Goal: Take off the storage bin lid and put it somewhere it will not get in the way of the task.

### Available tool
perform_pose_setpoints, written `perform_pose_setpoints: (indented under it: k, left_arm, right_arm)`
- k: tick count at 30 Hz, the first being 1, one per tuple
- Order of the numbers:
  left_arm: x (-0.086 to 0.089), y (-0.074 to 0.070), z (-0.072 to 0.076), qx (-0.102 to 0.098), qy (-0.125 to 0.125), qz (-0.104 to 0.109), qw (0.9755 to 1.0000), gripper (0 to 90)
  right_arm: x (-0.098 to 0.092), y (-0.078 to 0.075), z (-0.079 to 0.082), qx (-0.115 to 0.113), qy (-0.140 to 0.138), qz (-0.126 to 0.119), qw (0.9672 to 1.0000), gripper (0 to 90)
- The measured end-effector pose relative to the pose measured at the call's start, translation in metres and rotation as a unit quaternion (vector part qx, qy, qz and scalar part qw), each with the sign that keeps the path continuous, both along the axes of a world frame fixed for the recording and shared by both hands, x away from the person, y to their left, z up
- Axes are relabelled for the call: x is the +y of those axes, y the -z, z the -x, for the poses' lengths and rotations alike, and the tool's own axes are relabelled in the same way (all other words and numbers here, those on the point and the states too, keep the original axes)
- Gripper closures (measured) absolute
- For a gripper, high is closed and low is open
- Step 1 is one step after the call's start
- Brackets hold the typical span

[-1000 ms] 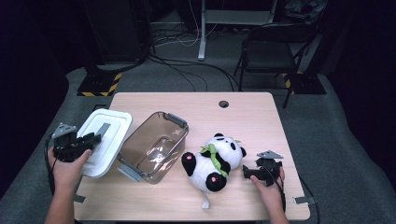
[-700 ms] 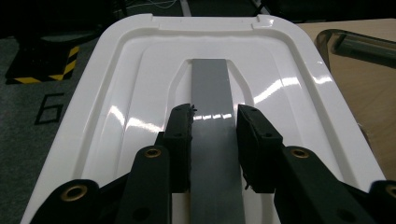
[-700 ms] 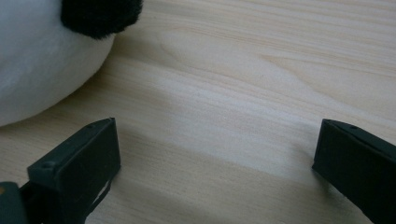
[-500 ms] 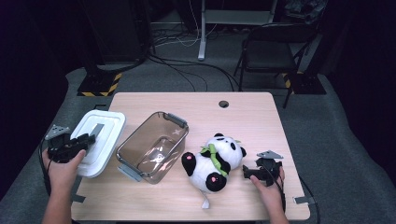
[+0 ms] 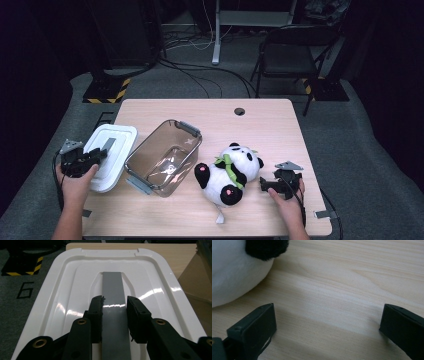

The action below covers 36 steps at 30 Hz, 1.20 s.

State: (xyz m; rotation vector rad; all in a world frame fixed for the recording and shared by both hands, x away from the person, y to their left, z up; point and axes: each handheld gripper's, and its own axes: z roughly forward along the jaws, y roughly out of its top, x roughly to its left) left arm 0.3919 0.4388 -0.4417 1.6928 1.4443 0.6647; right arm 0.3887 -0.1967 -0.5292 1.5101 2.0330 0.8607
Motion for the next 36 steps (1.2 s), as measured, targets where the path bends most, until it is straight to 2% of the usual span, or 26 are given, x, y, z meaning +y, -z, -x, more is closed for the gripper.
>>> perform_pose_setpoints:
  k: [3, 8, 10, 11, 12, 14, 18, 21, 22, 26, 27, 28, 36]
  left_arm:
    - [-0.003, 0.008, -0.002, -0.002, 0.000, -0.003, 1.0000, 66.7]
    - [-0.007, 0.020, -0.005, 0.009, 0.003, -0.003, 0.9999, 66.7]
    - [-0.009, 0.025, -0.006, 0.023, 0.007, -0.004, 0.9997, 66.7]
    - [-0.010, 0.027, -0.007, 0.022, 0.006, -0.002, 0.9997, 66.7]
    - [-0.011, 0.027, -0.007, 0.032, 0.010, -0.004, 0.9994, 66.7]
    - [-0.013, 0.031, -0.008, 0.032, 0.012, -0.009, 0.9994, 66.7]
    - [-0.016, 0.034, -0.011, 0.044, 0.014, -0.009, 0.9989, 66.7]
    - [-0.018, 0.036, -0.012, 0.053, 0.021, -0.019, 0.9982, 66.7]
    - [-0.019, 0.037, -0.013, 0.054, 0.021, -0.016, 0.9982, 66.7]
    - [-0.024, 0.040, -0.015, 0.057, 0.027, -0.025, 0.9977, 66.7]
    - [-0.025, 0.040, -0.015, 0.064, 0.028, -0.027, 0.9972, 66.6]
    - [-0.026, 0.042, -0.016, 0.060, 0.027, -0.025, 0.9975, 66.7]
    - [-0.029, 0.048, -0.018, 0.086, 0.033, -0.030, 0.9953, 66.6]
  right_arm:
    - [0.000, 0.000, 0.000, 0.000, 0.000, 0.000, 1.0000, 0.0]
    - [0.000, 0.000, 0.000, 0.000, 0.000, 0.000, 1.0000, 0.0]
    - [0.000, 0.000, 0.000, 0.000, 0.000, 0.000, 1.0000, 0.0]
    - [0.000, 0.000, 0.000, -0.001, -0.003, 0.000, 1.0000, 0.0]
    - [0.000, 0.000, 0.000, -0.001, -0.003, 0.001, 1.0000, 0.0]
    - [0.000, 0.000, 0.000, 0.001, -0.004, 0.000, 1.0000, 0.0]
    - [0.000, 0.000, 0.000, 0.001, -0.004, 0.000, 1.0000, 0.0]
    - [0.000, 0.000, 0.000, 0.001, -0.004, 0.000, 1.0000, 0.0]
    - [0.000, 0.000, 0.000, 0.001, -0.004, 0.000, 1.0000, 0.0]
    - [0.000, 0.000, 0.000, 0.001, -0.004, 0.000, 1.0000, 0.0]
    - [0.000, 0.000, 0.000, 0.001, -0.004, 0.000, 1.0000, 0.0]
    - [0.000, 0.000, 0.000, 0.001, -0.003, -0.001, 1.0000, 0.0]
    - [0.000, 0.000, 0.000, 0.001, -0.004, -0.001, 1.0000, 0.0]
